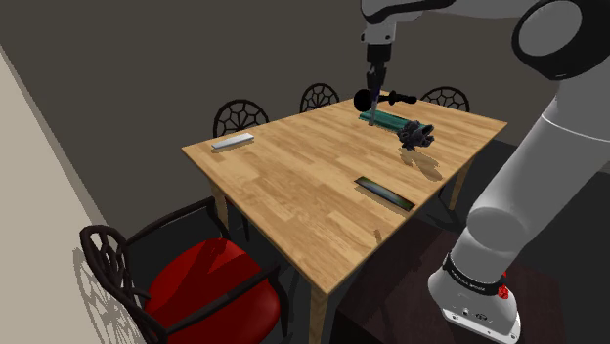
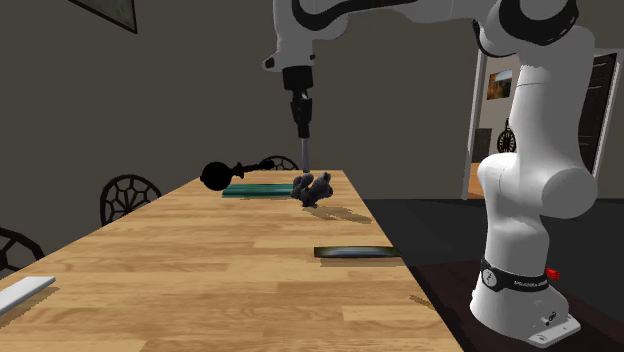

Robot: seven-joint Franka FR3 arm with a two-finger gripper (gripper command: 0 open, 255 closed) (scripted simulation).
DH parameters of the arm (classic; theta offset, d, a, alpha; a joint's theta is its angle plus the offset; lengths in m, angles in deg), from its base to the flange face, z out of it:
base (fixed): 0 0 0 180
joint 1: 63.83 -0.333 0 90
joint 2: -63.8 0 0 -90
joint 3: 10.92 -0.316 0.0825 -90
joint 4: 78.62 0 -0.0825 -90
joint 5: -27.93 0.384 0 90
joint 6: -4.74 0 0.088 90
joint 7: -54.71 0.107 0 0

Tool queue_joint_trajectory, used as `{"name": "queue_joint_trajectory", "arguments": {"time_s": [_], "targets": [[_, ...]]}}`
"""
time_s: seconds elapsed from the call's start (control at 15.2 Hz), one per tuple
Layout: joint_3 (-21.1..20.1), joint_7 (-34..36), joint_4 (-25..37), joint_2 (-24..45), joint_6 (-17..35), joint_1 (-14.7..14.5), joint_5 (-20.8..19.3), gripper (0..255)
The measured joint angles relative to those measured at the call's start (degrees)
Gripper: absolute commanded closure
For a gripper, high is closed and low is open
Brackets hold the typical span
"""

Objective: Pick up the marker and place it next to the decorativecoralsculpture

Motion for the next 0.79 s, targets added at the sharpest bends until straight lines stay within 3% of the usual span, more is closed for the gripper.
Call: {"name": "queue_joint_trajectory", "arguments": {"time_s": [0.26, 0.79], "targets": [[3.07, -5.71, 2.83, 3.03, 0.48, 2.60, 0.12, 255], [8.17, -17.13, 16.97, 14.49, -2.13, 8.84, 3.22, 255]]}}
